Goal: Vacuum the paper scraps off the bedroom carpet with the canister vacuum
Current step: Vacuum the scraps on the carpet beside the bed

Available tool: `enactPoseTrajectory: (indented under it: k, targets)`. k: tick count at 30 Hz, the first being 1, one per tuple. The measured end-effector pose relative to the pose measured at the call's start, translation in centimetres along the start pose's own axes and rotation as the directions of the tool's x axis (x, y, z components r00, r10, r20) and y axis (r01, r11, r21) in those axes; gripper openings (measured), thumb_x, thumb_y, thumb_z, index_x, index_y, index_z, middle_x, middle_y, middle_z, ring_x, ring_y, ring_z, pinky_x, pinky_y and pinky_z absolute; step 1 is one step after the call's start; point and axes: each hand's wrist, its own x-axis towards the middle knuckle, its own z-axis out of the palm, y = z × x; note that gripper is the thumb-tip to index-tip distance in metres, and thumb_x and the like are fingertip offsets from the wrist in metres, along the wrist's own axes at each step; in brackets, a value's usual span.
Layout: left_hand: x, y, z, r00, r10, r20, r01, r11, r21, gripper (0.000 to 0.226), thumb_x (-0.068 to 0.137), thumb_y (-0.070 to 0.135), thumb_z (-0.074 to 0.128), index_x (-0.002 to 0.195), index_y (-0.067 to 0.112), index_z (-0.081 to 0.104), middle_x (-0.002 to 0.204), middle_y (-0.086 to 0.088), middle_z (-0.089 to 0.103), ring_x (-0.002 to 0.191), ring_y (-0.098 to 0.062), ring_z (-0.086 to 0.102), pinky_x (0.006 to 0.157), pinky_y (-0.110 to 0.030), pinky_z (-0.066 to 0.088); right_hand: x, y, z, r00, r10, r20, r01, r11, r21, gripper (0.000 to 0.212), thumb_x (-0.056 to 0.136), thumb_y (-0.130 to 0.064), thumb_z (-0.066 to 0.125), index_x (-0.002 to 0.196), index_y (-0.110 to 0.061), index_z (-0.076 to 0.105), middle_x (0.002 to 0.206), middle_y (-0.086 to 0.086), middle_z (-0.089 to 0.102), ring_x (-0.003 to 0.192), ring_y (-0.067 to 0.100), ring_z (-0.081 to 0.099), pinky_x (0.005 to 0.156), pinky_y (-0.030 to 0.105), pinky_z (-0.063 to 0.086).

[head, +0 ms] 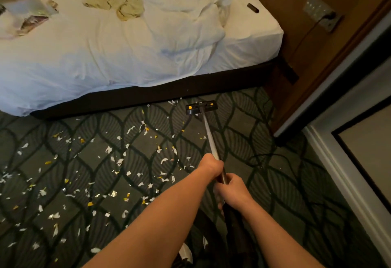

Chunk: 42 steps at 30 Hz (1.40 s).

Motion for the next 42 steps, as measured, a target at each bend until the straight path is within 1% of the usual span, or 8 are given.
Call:
enactPoseTrajectory:
  k: [7,12,17,20,24,29,32,42]
  targets:
    - [12.5,0.9,0.4,1.000,-0.020,-0.015,0.020,1.000,-0.022,0.031,0.087,0.027,0.059,0.109,0.006,0.059,0.103,-0.012,0.065,0.093,-0.027,0.063,0.082,-0.035,0.052,12.0,-2.9,0.5,1.000,-0.006,0.025,0.006,1.000,0.009,0.017,0.085,-0.001,0.058,0.101,-0.008,0.057,0.066,0.012,0.058,0.039,0.020,0.053,0.037,0.023,0.042]
    - [18.7,1.3,1.2,0.999,-0.005,-0.054,0.003,0.999,-0.046,0.028,0.087,0.027,0.057,0.109,0.010,0.060,0.106,-0.012,0.066,0.098,-0.027,0.063,0.088,-0.038,0.052,18.7,-3.5,0.6,0.999,-0.006,0.034,0.006,1.000,0.020,0.017,0.083,-0.003,0.061,0.097,-0.012,0.058,0.064,0.010,0.059,0.042,0.021,0.055,0.045,0.029,0.046]
    - [22.9,2.4,0.8,0.996,-0.005,-0.085,0.001,0.999,-0.043,0.026,0.088,0.025,0.058,0.105,0.006,0.059,0.107,-0.017,0.065,0.101,-0.032,0.062,0.081,-0.034,0.047,23.0,-4.9,0.5,0.998,-0.043,0.049,0.042,0.999,0.020,0.017,0.083,-0.004,0.063,0.098,-0.011,0.059,0.065,0.010,0.060,0.044,0.021,0.056,0.044,0.028,0.048]
    - [24.3,2.4,1.4,0.997,-0.019,-0.081,0.016,0.999,-0.039,0.026,0.086,0.024,0.060,0.103,0.005,0.060,0.107,-0.016,0.066,0.101,-0.032,0.062,0.083,-0.035,0.048,24.2,-4.5,0.1,0.998,-0.037,0.052,0.036,0.999,0.021,0.016,0.084,0.000,0.059,0.096,-0.010,0.058,0.062,0.011,0.056,0.040,0.020,0.052,0.039,0.025,0.044]
    - [24.5,1.7,3.3,0.997,-0.019,-0.072,0.015,0.998,-0.058,0.024,0.088,0.022,0.058,0.107,0.007,0.059,0.108,-0.013,0.066,0.102,-0.029,0.062,0.081,-0.032,0.047,24.4,-3.1,-0.6,0.999,-0.023,0.049,0.021,0.999,0.030,0.021,0.083,0.003,0.059,0.093,-0.015,0.061,0.059,0.012,0.055,0.042,0.023,0.052,0.041,0.027,0.044]
    - [24.7,2.0,3.5,0.996,-0.037,-0.080,0.032,0.997,-0.071,0.024,0.088,0.022,0.057,0.105,0.006,0.060,0.107,-0.016,0.066,0.101,-0.032,0.062,0.082,-0.035,0.047,24.7,-3.2,-0.8,0.998,-0.019,0.059,0.017,1.000,0.025,0.015,0.084,0.001,0.060,0.095,-0.009,0.062,0.055,0.011,0.055,0.040,0.024,0.052,0.041,0.028,0.044]
    - [25.0,2.2,3.3,0.996,-0.036,-0.080,0.031,0.998,-0.062,0.025,0.086,0.020,0.057,0.102,0.002,0.061,0.106,-0.019,0.066,0.100,-0.035,0.062,0.081,-0.036,0.049,24.6,-3.8,-0.9,0.997,-0.007,0.078,0.005,1.000,0.030,0.013,0.085,0.001,0.059,0.097,-0.004,0.061,0.058,0.012,0.052,0.038,0.022,0.050,0.037,0.024,0.042]
    - [27.8,2.2,3.3,0.996,-0.029,-0.089,0.023,0.998,-0.059,0.027,0.087,0.021,0.058,0.104,0.000,0.062,0.108,-0.020,0.066,0.101,-0.034,0.063,0.082,-0.036,0.049,27.6,-3.9,-0.3,0.999,0.004,0.051,-0.003,1.000,-0.014,0.015,0.082,-0.003,0.060,0.096,-0.006,0.064,0.062,0.011,0.059,0.041,0.022,0.056,0.042,0.026,0.045]
